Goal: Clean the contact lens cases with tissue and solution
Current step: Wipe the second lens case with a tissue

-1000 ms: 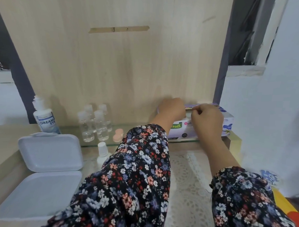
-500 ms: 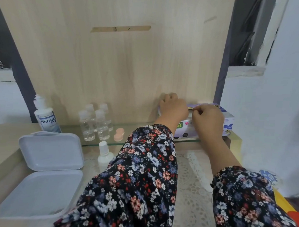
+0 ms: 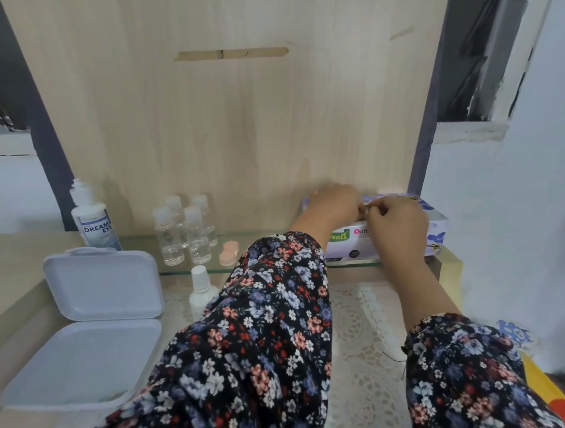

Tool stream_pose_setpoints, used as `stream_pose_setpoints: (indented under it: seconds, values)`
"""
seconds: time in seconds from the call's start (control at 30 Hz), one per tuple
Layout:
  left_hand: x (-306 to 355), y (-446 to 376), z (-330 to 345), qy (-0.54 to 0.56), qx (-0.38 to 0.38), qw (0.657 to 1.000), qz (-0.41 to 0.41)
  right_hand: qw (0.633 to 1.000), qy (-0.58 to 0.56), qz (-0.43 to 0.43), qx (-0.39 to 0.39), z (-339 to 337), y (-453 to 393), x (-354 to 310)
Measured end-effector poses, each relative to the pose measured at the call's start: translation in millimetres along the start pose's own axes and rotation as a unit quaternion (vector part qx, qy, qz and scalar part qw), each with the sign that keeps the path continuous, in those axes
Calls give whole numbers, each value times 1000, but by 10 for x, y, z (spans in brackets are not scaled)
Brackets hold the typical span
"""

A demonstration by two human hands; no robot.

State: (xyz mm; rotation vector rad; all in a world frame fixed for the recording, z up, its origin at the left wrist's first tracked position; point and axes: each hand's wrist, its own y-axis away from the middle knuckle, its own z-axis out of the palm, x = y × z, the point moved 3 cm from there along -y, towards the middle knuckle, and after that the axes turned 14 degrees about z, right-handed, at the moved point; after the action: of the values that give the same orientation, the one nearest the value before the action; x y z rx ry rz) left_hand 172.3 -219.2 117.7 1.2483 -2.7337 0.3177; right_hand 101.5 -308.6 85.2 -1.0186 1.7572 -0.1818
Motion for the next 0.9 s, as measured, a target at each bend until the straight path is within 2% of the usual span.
stream_pose_setpoints:
  seconds: [0.3,0.43,0.53,0.67,0.77,0.9]
  values:
    - [42,-61,-34,-51,-6,998,34,1000,-6,-7,2,-16,8,-6]
    - [-6,-66,-16,-33,16,999,40,1000,-8,-9,6,-15,9,-1]
    - [-39,0,-26,53,58,996,52,1000,-7,-11,5,-14,7,-2]
    - [-57,117,-97,184,149,968,85,1000,10,-12,4,-5,-8,-1]
    - [-104,164,-153,237,227,942,70,1000,7,-11,6,-9,1,2]
    - [-165,205,-178,307,265,913,43,1000,2,-15,11,-33,3,-11]
